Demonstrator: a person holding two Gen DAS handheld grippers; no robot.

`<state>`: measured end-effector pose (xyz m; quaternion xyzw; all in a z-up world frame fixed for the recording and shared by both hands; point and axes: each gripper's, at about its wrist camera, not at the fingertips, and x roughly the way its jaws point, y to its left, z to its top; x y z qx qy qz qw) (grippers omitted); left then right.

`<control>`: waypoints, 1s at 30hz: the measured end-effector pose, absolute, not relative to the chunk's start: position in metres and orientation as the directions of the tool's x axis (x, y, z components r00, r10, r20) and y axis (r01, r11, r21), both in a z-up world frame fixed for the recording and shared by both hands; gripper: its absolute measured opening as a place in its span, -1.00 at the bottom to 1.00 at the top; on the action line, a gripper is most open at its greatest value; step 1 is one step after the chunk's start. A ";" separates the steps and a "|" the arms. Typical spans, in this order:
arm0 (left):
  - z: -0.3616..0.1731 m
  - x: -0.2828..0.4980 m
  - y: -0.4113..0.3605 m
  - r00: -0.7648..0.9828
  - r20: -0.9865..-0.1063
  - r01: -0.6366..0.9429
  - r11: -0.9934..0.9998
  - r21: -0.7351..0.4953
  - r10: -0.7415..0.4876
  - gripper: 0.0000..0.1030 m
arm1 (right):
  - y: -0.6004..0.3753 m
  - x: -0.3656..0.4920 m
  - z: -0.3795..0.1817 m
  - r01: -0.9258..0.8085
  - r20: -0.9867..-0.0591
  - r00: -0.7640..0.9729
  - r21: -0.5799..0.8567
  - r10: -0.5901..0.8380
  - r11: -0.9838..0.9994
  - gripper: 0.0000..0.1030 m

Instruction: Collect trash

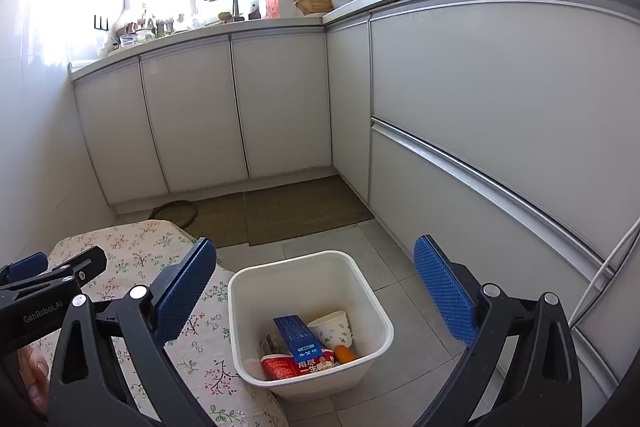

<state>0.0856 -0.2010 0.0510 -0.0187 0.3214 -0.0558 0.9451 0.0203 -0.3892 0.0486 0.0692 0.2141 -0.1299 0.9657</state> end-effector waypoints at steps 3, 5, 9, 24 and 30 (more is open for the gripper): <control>0.052 0.085 -0.201 0.790 -0.601 0.094 0.993 -0.070 -0.117 0.86 | -0.390 0.020 0.049 0.281 -0.431 0.875 0.078 -0.222 0.957 0.87; 0.052 0.085 -0.202 0.791 -0.601 0.095 0.993 -0.067 -0.116 0.86 | -0.390 0.021 0.049 0.280 -0.432 0.875 0.078 -0.221 0.957 0.87; 0.051 0.084 -0.202 0.791 -0.601 0.094 0.993 -0.066 -0.115 0.86 | -0.389 0.021 0.048 0.281 -0.433 0.874 0.077 -0.221 0.957 0.87; 0.051 0.081 -0.205 0.800 -0.585 0.133 0.990 -0.048 -0.136 0.58 | -0.386 0.024 0.045 0.293 -0.452 0.862 0.079 -0.228 0.953 0.87; 0.049 0.082 -0.204 0.795 -0.588 0.145 0.988 -0.056 -0.149 0.48 | -0.384 0.025 0.045 0.296 -0.457 0.859 0.079 -0.230 0.952 0.87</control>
